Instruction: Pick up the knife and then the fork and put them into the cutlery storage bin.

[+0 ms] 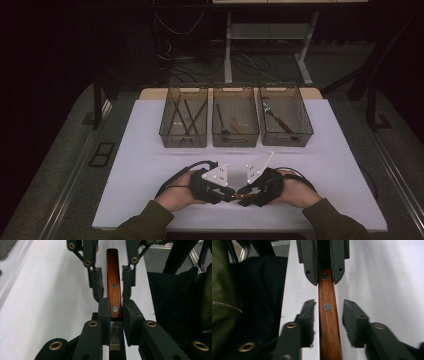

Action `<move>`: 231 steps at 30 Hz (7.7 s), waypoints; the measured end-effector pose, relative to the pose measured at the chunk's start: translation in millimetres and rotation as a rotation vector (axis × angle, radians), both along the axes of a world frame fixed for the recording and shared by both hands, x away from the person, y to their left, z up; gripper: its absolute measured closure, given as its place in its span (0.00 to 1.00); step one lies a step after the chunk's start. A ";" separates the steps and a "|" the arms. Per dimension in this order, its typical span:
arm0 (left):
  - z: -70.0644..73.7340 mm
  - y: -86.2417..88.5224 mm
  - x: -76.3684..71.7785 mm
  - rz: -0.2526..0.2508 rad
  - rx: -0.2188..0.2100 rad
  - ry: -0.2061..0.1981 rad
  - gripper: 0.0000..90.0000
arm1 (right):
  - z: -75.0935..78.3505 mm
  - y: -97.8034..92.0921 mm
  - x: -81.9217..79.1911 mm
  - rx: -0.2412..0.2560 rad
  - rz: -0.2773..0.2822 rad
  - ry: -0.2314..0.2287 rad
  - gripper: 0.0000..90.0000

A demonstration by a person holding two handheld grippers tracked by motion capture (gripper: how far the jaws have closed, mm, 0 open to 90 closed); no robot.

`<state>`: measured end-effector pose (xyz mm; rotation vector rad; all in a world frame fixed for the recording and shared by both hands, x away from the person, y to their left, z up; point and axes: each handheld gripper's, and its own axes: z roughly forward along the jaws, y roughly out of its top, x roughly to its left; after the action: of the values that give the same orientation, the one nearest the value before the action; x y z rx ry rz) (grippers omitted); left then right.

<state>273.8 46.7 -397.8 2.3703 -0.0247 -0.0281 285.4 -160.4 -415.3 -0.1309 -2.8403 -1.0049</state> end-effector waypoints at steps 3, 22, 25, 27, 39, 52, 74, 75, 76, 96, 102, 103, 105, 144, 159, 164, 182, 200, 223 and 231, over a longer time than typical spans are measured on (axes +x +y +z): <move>0.5 -1.1 -0.7 -0.004 0.009 -0.005 0.86 | -0.8 1.0 -2.0 -0.010 0.014 0.002 0.83; -0.2 20.4 7.5 0.125 -0.130 0.019 0.56 | -1.5 -6.3 2.4 -0.009 -0.040 -0.009 0.84; 1.3 35.6 10.1 0.211 -0.191 0.022 0.49 | -1.9 -11.4 5.5 -0.011 -0.070 -0.010 0.84; 1.9 47.2 13.3 0.264 -0.216 0.025 0.43 | -2.4 -16.4 8.6 -0.006 -0.092 -0.020 0.84; -13.3 88.3 8.4 0.495 -0.258 0.012 0.20 | -3.0 -44.5 22.3 0.007 -0.225 -0.027 0.84; -37.2 103.4 3.3 0.586 -0.238 0.028 0.00 | 3.9 -70.7 30.8 0.033 -0.388 -0.008 0.84; -39.9 101.4 2.9 0.592 -0.206 0.009 0.00 | 34.3 -110.8 46.3 0.129 -0.522 -0.005 0.84; -40.1 101.4 3.0 0.594 -0.210 0.009 0.00 | 36.0 -112.7 46.9 0.134 -0.528 -0.005 0.84; -40.3 101.4 3.0 0.595 -0.212 0.011 0.00 | 37.6 -114.7 47.9 0.138 -0.538 -0.006 0.84; -40.7 100.4 2.5 0.589 -0.212 0.017 0.00 | 64.3 -152.3 75.7 0.221 -0.760 -0.058 0.84; -41.1 99.6 2.3 0.587 -0.208 0.018 0.00 | 75.2 -163.8 88.7 0.231 -0.821 -0.084 0.84; -41.2 99.6 2.3 0.588 -0.207 0.018 0.00 | 76.8 -165.9 91.0 0.231 -0.833 -0.087 0.84; -41.4 99.7 2.6 0.589 -0.207 0.017 0.00 | 79.4 -169.9 96.0 0.224 -0.857 -0.092 0.84; -45.1 94.0 1.1 0.575 -0.204 0.021 0.00 | 26.2 -150.2 189.9 -0.011 -1.163 -0.077 0.84; -44.8 94.7 1.0 0.573 -0.205 0.018 0.00 | 28.3 -158.3 188.6 0.031 -1.158 -0.065 0.50; -44.3 96.4 1.4 0.575 -0.205 0.017 0.00 | 34.7 -160.5 180.8 0.062 -1.122 -0.066 0.38; -43.0 101.4 3.0 0.583 -0.206 0.009 0.00 | 33.6 -143.4 120.3 0.153 -0.977 -0.139 0.21; -41.1 105.8 3.6 0.572 -0.201 0.003 0.00 | 20.1 -126.9 52.9 0.247 -0.861 -0.165 0.18; -40.2 104.6 1.9 0.565 -0.202 0.003 0.00 | -25.9 -115.1 -12.2 0.220 -0.754 -0.136 0.13; -40.2 104.4 1.3 0.559 -0.201 0.007 0.00 | -32.8 -117.3 -24.1 0.212 -0.733 -0.137 0.13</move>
<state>275.1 151.1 -438.1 2.1007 0.6072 0.2241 261.3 -277.7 -448.2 -1.1827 -2.8069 -1.4650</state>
